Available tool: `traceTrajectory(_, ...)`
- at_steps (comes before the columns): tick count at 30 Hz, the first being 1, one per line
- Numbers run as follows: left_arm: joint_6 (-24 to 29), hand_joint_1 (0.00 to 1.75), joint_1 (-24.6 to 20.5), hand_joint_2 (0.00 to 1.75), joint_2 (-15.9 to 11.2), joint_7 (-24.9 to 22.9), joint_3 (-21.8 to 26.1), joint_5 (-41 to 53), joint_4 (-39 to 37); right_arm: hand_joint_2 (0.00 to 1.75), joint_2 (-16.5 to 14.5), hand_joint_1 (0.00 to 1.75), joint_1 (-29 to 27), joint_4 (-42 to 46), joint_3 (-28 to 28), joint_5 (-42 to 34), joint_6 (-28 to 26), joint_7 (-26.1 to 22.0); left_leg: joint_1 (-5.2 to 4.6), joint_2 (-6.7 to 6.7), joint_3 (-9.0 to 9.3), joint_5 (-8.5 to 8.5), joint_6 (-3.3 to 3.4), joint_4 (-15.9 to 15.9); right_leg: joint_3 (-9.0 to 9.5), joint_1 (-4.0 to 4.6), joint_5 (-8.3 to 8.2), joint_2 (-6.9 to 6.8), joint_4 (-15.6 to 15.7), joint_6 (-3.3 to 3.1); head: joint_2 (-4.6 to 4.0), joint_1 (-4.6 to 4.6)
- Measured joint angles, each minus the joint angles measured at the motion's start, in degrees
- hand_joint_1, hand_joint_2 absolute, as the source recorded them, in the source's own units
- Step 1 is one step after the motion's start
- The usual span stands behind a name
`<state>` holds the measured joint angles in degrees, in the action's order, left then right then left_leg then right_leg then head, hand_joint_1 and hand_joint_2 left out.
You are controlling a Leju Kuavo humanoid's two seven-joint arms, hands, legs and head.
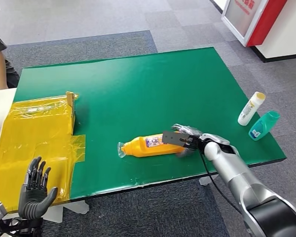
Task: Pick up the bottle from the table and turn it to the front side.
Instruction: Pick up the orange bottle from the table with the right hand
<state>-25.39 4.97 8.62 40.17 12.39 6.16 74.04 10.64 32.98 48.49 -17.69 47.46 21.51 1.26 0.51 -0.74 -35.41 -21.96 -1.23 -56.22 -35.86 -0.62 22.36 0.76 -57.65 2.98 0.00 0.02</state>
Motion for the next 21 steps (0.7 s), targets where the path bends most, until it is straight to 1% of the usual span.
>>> traceTrajectory(2, 0.2, 0.0, -0.16, 1.75, -0.3, 0.0, -0.48, -0.32, -0.25, 1.75, 0.61, 1.37, 1.18, -2.13, -0.94, -0.7, 0.75, -0.48, 0.0, 0.0, 0.01, 0.0, 0.0, 0.0, 0.0, 0.0, 0.0, 0.0, 0.01, 0.0, 0.0, 0.0)
traceTrajectory(3, 0.3, 0.0, -0.2, 1.75, -0.41, 0.0, -0.66, -0.45, -0.36, 1.75, 0.89, 1.75, 1.6, -2.94, -1.36, -1.0, 0.91, -0.77, 0.0, 0.0, 0.01, 0.0, 0.0, 0.0, 0.01, 0.0, 0.0, 0.0, 0.01, 0.0, 0.0, 0.0)
traceTrajectory(7, 0.87, 0.0, -0.24, 1.75, -0.83, 0.01, -1.36, -0.85, -0.79, 1.75, 1.94, 1.75, 2.71, -4.94, -3.17, -2.3, 0.36, -2.14, 0.0, 0.01, 0.03, -0.01, 0.0, 0.0, 0.01, 0.01, 0.01, 0.0, 0.01, 0.0, 0.0, 0.0)
traceTrajectory(12, 1.36, 0.0, -0.11, 1.75, -0.96, 0.02, -1.51, -1.3, -0.91, 1.75, 2.93, 1.75, 2.21, -4.13, -4.52, -4.69, -0.99, -2.43, 0.0, 0.0, 0.03, 0.0, 0.01, 0.0, 0.04, 0.0, -0.01, 0.0, 0.01, 0.02, 0.0, 0.01)
traceTrajectory(17, 1.57, 0.0, 0.4, 1.75, -1.15, 0.04, -1.4, -1.54, -0.91, 1.75, 4.58, 1.75, -0.25, 0.76, -5.53, -9.3, -2.58, -1.63, -0.01, 0.0, 0.01, 0.0, 0.01, 0.0, 0.02, -0.01, -0.02, 0.0, 0.01, 0.04, 0.0, 0.01)
traceTrajectory(21, 1.57, 0.0, 0.8, 1.75, -1.19, 0.11, -1.2, -1.53, -0.91, 1.75, 5.69, 1.75, -3.12, 6.78, -5.91, -13.27, -5.62, -1.57, 0.0, 0.0, 0.0, -0.02, 0.01, 0.0, -0.01, -0.01, 0.01, 0.0, 0.01, 0.02, 0.0, 0.01)
